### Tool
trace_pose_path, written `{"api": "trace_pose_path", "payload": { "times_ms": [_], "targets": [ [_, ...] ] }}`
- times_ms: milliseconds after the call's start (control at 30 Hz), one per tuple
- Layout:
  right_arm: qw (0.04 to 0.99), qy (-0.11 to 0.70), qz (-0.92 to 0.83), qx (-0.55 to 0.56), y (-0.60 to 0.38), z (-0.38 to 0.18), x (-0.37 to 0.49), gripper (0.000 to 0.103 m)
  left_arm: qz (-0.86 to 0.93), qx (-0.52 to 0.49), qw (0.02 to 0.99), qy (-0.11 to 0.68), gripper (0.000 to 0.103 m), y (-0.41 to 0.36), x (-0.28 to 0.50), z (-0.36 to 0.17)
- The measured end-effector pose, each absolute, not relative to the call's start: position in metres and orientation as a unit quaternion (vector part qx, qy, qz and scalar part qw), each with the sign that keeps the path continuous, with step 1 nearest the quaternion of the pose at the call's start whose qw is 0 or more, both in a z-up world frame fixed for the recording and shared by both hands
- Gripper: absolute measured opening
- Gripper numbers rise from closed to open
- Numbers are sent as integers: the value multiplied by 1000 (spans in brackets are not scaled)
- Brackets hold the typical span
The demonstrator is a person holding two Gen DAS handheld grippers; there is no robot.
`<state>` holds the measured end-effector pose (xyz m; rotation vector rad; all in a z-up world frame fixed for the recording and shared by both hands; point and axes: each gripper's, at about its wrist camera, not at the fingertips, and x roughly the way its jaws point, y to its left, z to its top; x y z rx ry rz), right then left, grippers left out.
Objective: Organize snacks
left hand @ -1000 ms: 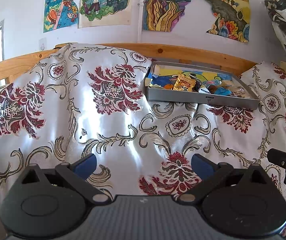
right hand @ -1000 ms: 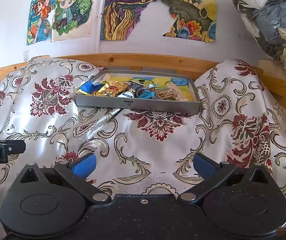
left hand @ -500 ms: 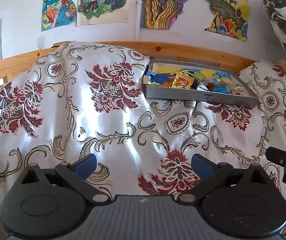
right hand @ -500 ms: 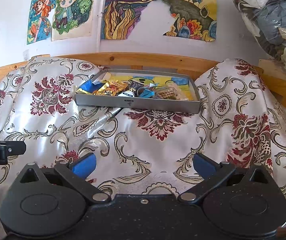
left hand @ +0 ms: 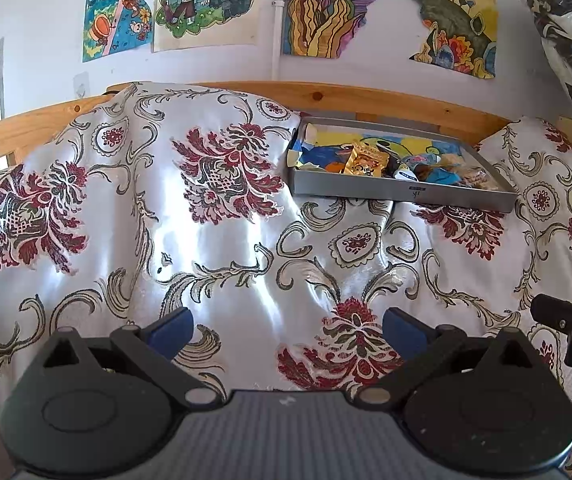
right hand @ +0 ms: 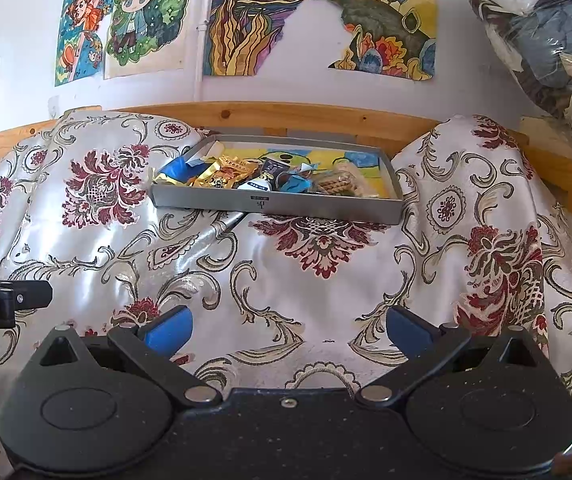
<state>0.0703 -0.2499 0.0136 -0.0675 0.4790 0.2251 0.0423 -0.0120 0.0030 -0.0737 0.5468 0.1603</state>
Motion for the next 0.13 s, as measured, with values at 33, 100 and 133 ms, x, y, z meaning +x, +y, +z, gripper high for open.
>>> {"api": "trace_pose_path", "payload": {
  "times_ms": [33, 100, 133],
  "targets": [
    [965, 237, 111, -33, -250, 14, 71, 102, 79, -37, 959, 270, 102, -12, 43, 3],
    [965, 237, 111, -33, -250, 14, 71, 102, 80, -38, 958, 272, 102, -12, 43, 3],
    [965, 237, 111, -33, -250, 14, 71, 102, 80, -38, 958, 273, 102, -12, 44, 3]
  ]
}}
